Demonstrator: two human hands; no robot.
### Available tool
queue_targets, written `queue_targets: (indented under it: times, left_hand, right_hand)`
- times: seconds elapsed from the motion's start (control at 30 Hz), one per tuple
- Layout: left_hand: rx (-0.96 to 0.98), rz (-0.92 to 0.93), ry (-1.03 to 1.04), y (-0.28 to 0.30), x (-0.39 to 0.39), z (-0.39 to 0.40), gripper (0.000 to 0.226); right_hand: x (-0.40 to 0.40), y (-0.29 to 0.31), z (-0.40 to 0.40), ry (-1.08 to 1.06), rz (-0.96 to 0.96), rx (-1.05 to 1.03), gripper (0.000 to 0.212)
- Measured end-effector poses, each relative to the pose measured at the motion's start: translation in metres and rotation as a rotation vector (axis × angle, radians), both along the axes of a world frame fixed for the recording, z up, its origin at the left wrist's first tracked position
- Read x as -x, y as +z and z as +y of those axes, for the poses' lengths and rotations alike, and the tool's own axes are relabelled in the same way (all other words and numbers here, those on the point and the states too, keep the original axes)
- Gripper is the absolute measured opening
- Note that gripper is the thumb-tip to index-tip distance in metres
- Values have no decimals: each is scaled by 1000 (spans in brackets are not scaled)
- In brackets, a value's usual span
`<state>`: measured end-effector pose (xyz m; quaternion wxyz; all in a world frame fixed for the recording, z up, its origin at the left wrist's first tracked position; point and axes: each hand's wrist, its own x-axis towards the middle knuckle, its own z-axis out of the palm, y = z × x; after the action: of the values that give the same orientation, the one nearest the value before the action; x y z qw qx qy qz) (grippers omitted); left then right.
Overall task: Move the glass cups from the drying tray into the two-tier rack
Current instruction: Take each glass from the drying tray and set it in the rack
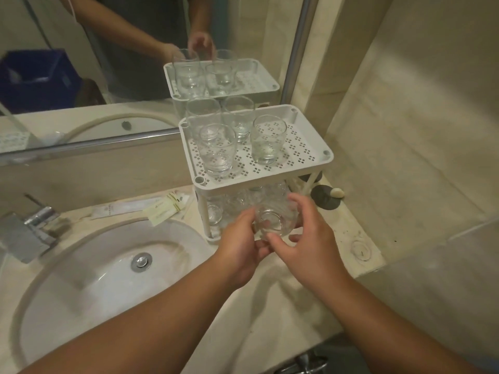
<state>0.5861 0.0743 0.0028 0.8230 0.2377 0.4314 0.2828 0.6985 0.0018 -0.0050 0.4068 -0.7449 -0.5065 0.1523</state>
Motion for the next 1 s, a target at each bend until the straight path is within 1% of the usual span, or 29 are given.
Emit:
queue_targets:
  times: [0.07,0.2,0.23,0.37,0.47,0.53,0.6,0.73,0.83,0.93,1.0]
  left_hand:
    - [-6,-20,-8,5,-1,-1,23]
    - [-26,-17,2,17,-6,2,26]
    - [-39,-14,-7,21,-8,4,26]
    - [-116,-28,-60,39,-16,8,23]
    - [-140,-70,-78,52,-23,15,29]
    - [-174,-54,-87,60,-28,21,33]
    - [-259,5,-81,67,-31,24,34]
    - [-558,163,-3,76,-36,28,36]
    - [-669,230,8,79,-38,33,39]
    - [-798,332,-14,79,-37,39,46]
    - [-838,382,-17,77,-36,43,48]
  right_hand:
    - [-3,14,0,35,-27,14,84]
    - [-9,35,5,51,-81,65,95]
    - [-10,40,7,57,-100,68,94]
    - [-17,61,16,24,-141,3,75]
    - [-25,77,23,-9,-165,-37,74]
    - [-31,87,30,-23,-171,-65,73]
    - [-39,96,39,-34,-181,-83,73]
    - [-60,110,62,-82,-222,-87,76]
    - [-78,116,80,-109,-203,-56,79]
    - [-91,112,100,-136,-182,5,82]
    - [-97,107,112,-151,-163,60,84]
